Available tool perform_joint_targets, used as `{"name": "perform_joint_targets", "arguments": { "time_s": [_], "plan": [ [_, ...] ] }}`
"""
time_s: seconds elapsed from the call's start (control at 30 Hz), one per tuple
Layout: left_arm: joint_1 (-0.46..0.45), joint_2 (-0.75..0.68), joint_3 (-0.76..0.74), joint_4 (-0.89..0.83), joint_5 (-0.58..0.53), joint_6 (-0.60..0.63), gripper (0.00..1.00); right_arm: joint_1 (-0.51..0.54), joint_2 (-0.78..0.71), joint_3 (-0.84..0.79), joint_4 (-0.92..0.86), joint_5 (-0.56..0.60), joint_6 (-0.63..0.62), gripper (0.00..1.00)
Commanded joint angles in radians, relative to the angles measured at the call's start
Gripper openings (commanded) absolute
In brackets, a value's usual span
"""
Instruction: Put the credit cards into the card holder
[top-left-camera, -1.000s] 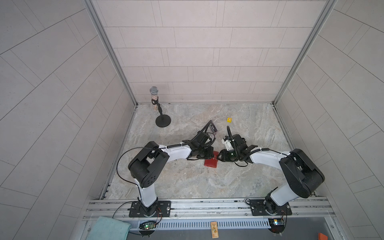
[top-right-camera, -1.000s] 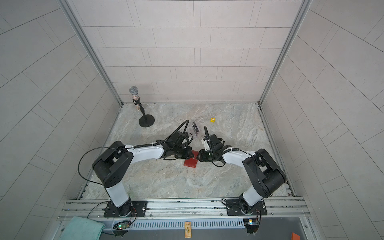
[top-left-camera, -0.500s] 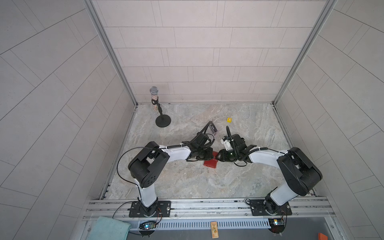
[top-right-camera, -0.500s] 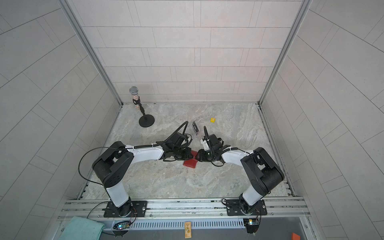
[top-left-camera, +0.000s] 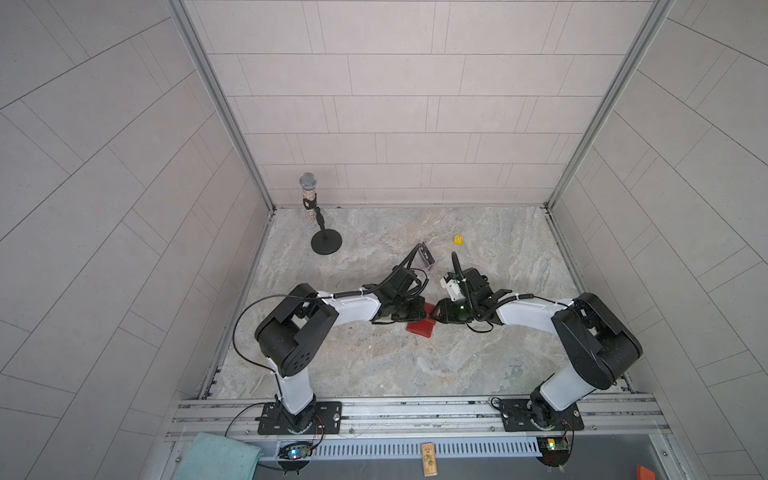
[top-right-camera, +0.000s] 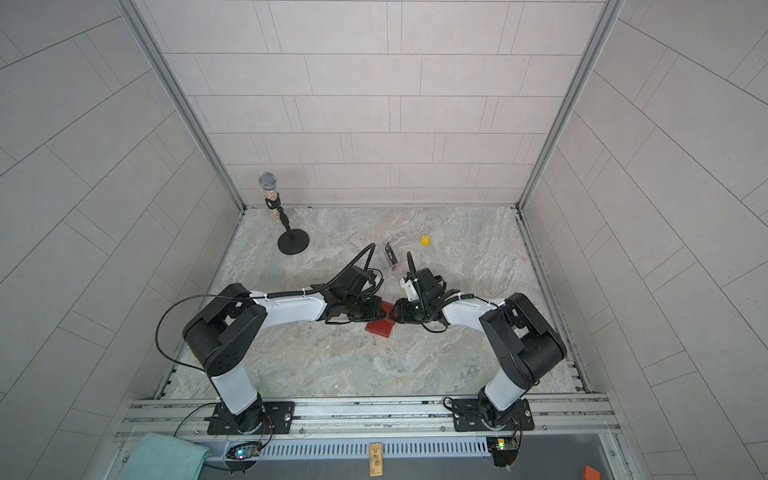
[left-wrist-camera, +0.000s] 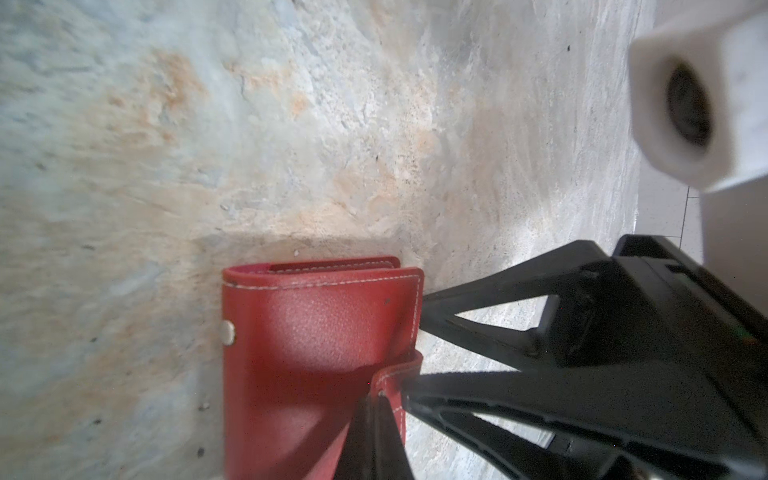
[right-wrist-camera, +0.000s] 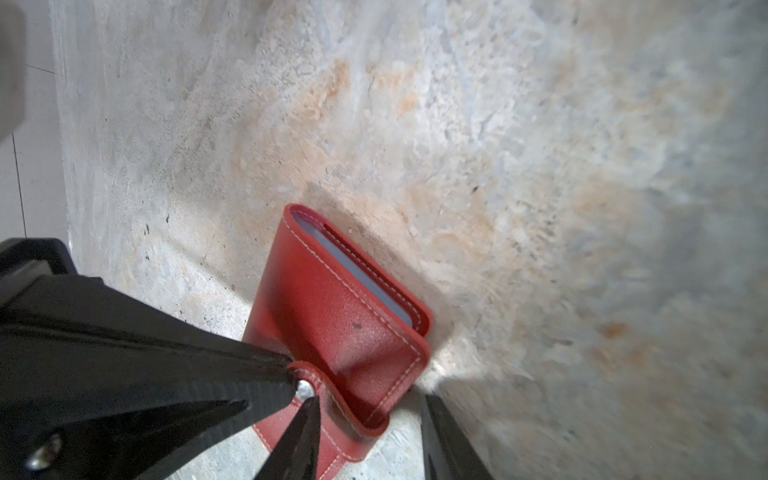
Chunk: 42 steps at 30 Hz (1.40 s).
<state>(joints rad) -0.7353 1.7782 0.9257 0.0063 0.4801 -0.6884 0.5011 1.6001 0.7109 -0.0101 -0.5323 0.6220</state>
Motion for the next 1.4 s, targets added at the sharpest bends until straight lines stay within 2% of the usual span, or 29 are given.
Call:
{"name": "perform_joint_targets", "arguments": {
  "time_s": [0.0,0.57,1.03,1.37],
  "plan": [
    [0.000,-0.036,-0.013,0.010,0.022,-0.007,0.00,0.000,0.015,0.019,-0.002,0.005,-0.001,0.42],
    [0.000,-0.026,-0.029,0.014,0.028,-0.020,0.00,0.001,0.025,0.021,-0.008,0.014,-0.002,0.42],
    [0.001,-0.008,-0.018,-0.048,-0.034,0.015,0.00,0.017,0.037,0.048,-0.049,0.010,-0.032,0.43],
    [0.000,0.012,-0.004,-0.066,-0.051,0.027,0.00,0.021,-0.041,0.055,-0.098,0.051,-0.058,0.39]
  ]
}}
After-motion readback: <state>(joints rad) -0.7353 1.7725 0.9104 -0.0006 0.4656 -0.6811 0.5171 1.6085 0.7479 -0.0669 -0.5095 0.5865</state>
